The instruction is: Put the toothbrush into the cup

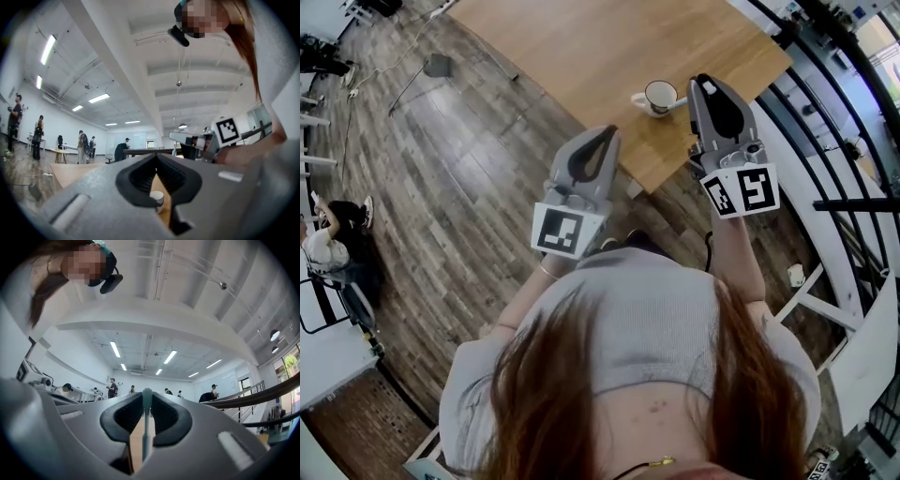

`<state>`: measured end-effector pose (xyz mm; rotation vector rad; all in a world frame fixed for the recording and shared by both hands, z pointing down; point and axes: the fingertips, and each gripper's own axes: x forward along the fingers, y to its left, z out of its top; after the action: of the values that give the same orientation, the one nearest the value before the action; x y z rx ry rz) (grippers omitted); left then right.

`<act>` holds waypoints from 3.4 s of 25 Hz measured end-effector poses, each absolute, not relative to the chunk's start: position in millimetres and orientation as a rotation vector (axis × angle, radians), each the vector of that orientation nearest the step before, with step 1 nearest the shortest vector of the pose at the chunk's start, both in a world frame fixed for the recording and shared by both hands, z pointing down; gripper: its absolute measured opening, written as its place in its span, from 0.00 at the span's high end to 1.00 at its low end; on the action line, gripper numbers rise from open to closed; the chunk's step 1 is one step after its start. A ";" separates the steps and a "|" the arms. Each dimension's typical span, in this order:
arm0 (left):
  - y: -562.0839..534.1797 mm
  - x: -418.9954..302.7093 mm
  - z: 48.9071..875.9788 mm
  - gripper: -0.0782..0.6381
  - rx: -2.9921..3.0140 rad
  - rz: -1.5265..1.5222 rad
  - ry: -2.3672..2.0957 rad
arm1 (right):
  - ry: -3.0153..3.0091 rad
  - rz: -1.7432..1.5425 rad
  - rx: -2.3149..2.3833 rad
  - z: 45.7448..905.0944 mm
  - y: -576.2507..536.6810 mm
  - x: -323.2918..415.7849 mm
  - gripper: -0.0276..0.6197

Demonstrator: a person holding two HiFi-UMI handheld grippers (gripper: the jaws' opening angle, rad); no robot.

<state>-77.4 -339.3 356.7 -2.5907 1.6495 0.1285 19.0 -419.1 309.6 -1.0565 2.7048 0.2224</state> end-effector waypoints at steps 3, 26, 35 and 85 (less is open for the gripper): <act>-334.7 -85.3 359.8 0.89 -2.569 0.106 1.699 | 2.756 0.194 -1.076 337.8 -451.1 8.0 0.88; -309.9 -118.0 371.7 0.89 -2.485 -0.028 1.854 | 2.839 -0.190 -1.171 484.9 -511.3 -35.8 0.88; -312.9 -116.2 368.5 0.89 -2.505 -0.017 1.816 | 2.840 -0.170 -1.194 486.0 -508.4 -27.5 0.89; -325.4 -59.5 370.3 0.89 -2.663 0.055 1.602 | 2.745 -0.109 -1.295 441.2 -467.0 63.9 0.51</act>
<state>-59.5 -325.4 370.3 -2.6631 1.6023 0.0546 63.9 -467.0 441.2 -1.2954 2.7451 -0.1087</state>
